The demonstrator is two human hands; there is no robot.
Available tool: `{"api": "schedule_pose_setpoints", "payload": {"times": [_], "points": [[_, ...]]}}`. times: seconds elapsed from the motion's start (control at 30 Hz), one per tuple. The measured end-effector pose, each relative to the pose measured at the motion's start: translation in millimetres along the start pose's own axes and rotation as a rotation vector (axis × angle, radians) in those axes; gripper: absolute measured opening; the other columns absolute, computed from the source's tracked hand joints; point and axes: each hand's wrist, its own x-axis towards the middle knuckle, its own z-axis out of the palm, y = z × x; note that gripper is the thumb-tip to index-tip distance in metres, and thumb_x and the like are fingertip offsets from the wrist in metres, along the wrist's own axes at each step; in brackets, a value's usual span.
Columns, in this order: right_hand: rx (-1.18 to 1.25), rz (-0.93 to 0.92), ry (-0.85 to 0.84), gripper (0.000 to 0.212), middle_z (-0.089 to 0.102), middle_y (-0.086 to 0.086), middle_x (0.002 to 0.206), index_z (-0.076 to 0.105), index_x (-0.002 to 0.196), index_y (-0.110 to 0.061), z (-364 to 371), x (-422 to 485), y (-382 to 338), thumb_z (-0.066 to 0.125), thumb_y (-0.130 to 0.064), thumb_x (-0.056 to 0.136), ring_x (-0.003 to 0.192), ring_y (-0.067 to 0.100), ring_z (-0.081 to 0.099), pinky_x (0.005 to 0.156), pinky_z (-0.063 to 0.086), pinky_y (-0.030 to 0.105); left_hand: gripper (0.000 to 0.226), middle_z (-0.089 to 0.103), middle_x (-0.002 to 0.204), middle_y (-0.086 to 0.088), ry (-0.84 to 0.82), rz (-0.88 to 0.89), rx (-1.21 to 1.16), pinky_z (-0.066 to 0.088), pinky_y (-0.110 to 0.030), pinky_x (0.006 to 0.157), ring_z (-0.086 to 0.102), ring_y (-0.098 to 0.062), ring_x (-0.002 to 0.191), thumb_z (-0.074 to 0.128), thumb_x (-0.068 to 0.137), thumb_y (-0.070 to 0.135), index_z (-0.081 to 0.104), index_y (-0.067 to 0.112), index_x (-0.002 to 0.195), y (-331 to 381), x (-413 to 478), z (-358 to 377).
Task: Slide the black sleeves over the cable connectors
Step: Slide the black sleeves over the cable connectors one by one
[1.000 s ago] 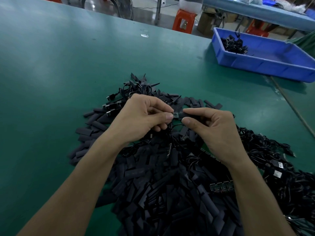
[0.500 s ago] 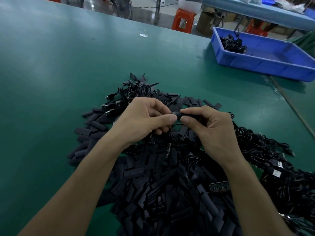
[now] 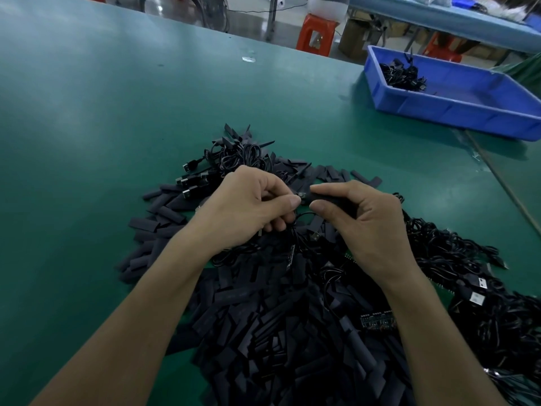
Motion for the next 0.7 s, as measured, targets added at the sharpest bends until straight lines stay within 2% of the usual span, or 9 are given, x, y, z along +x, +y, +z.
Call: {"api": "schedule_pose_setpoints", "payload": {"times": [0.2, 0.3, 0.47, 0.7], "points": [[0.026, -0.007, 0.024, 0.019, 0.068, -0.026, 0.076, 0.073, 0.102, -0.028, 1.7, -3.0, 2.1, 0.07, -0.033, 0.085, 0.07, 0.001, 0.069, 0.066, 0.049, 0.009, 0.015, 0.075, 0.07, 0.0, -0.01, -0.028, -0.04, 0.052, -0.018, 0.053, 0.069, -0.01, 0.059, 0.07, 0.093, 0.018, 0.074, 0.017, 0.079, -1.3, 1.3, 1.1], [0.086, 0.035, 0.04, 0.013, 0.07, -0.022, 0.073, 0.073, 0.098, -0.031, 5.4, -6.0, 2.1, 0.069, -0.034, 0.085, 0.063, 0.006, 0.068, 0.061, 0.05, 0.013, 0.012, 0.075, 0.07, -0.002, -0.023, -0.052, -0.095, 0.052, -0.018, 0.053, 0.068, -0.009, 0.057, 0.073, 0.091, 0.016, 0.075, 0.013, 0.08, -1.2, 0.8, -0.1], [0.194, 0.095, 0.048, 0.013, 0.073, -0.011, 0.073, 0.074, 0.096, -0.028, 9.0, -8.5, 1.7, 0.07, -0.033, 0.085, 0.061, 0.011, 0.068, 0.057, 0.052, 0.018, 0.01, 0.075, 0.069, -0.003, -0.026, -0.049, -0.104, 0.052, -0.018, 0.052, 0.067, -0.009, 0.056, 0.074, 0.09, 0.015, 0.074, 0.01, 0.081, -0.2, 0.3, -1.2], [0.228, 0.107, -0.009, 0.015, 0.073, -0.012, 0.072, 0.074, 0.098, -0.031, 5.7, -5.6, 4.2, 0.072, -0.032, 0.083, 0.059, 0.008, 0.067, 0.057, 0.051, 0.016, 0.01, 0.075, 0.07, -0.003, -0.06, -0.063, -0.11, 0.052, -0.019, 0.053, 0.067, -0.009, 0.057, 0.073, 0.091, 0.013, 0.074, 0.011, 0.081, 1.3, -0.7, -1.0]]}}
